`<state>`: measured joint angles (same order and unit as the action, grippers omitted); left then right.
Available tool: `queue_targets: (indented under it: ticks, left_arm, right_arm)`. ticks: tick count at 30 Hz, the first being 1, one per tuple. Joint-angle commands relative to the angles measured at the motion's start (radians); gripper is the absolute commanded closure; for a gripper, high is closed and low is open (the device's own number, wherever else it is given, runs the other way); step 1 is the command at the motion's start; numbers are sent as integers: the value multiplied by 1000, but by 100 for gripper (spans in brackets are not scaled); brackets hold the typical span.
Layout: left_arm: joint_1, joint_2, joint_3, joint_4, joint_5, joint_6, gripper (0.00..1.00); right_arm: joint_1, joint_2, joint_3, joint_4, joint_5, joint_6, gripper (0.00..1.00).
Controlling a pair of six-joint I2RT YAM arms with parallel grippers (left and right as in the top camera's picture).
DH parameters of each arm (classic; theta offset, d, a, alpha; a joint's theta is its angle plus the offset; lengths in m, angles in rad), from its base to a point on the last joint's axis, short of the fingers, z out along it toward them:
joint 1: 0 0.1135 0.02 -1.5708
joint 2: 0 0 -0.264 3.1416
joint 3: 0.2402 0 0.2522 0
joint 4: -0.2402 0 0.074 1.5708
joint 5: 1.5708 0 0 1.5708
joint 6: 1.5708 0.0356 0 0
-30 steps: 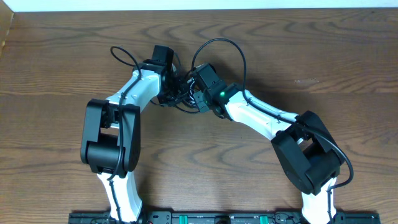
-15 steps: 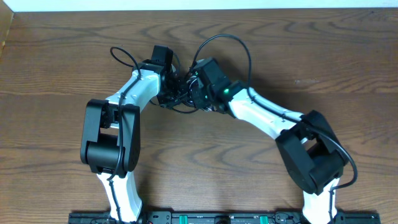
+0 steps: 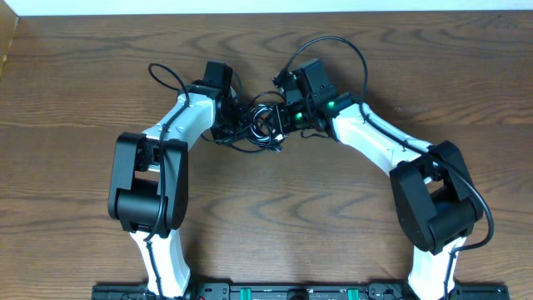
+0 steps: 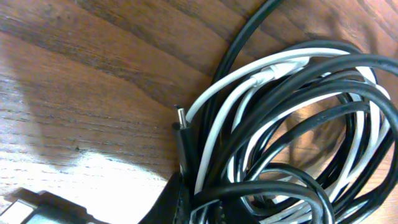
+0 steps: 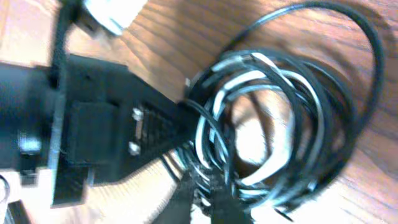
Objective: Untangle cables
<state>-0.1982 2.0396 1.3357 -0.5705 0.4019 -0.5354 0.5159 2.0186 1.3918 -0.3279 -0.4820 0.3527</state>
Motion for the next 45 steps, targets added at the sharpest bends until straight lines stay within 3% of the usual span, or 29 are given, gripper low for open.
queue_targets:
  ticks: [1,6,10,19,28,29,30,45]
  left_arm:
    - [1,16,-5,0,5,-2,92]
    - [1,16,-5,0,5,-2,92]
    - [1,16,-5,0,5,-2,92]
    - [1,16,-5,0,5,-2,92]
    - [1,16,-5,0,5,-2,92]
    - [1,16,-5,0,5,-2,92]
    - [1,16,-5,0,5,-2,92]
    - [1,16,-5,0,5,-2,92]
  right_arm:
    - [10,-32,1,-29,60,-50,78]
    - [48,-31,1,-42,214,-56,65]
    - [76,-18,1,-41,326,-55,62]
    - [100,61,1,14,345,-63,62]
    - [106,90,1,22,341,-62,78]
    - [107,90,1,22,341,-62,85]
    - [107,89,1,21,340,-62,99]
    - [35,-148,1,-9,17,-126,99]
